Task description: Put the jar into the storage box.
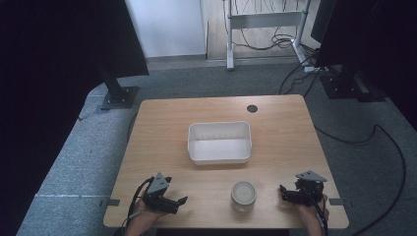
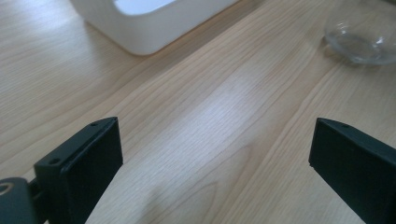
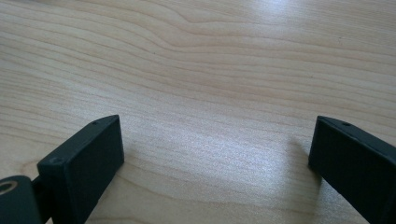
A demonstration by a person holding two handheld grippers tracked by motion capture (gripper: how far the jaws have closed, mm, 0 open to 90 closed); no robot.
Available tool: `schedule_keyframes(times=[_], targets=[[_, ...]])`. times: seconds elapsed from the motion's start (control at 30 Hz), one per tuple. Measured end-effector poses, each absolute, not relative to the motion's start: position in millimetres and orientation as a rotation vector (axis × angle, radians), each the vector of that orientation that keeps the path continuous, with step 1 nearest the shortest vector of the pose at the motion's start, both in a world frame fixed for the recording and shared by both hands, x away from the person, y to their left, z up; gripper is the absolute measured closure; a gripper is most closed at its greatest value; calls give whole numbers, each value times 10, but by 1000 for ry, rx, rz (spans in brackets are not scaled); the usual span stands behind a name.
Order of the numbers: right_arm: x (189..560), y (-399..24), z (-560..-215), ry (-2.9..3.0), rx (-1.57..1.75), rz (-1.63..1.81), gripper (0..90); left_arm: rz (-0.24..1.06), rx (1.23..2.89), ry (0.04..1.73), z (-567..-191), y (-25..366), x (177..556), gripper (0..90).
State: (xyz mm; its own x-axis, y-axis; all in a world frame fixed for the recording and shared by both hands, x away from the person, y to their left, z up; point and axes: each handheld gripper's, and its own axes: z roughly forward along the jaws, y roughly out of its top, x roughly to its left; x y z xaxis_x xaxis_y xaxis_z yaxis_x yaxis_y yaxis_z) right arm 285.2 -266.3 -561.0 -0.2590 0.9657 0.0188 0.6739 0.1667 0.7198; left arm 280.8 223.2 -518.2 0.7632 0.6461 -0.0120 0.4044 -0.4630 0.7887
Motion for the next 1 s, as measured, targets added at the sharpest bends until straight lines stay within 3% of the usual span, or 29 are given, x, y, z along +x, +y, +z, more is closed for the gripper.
schedule_keyframes(times=[1.0], targets=[[2850, -2665, -5610, 2002, 1545, 870, 31, 316, 2124, 635, -5109, 1681, 2783, 18]])
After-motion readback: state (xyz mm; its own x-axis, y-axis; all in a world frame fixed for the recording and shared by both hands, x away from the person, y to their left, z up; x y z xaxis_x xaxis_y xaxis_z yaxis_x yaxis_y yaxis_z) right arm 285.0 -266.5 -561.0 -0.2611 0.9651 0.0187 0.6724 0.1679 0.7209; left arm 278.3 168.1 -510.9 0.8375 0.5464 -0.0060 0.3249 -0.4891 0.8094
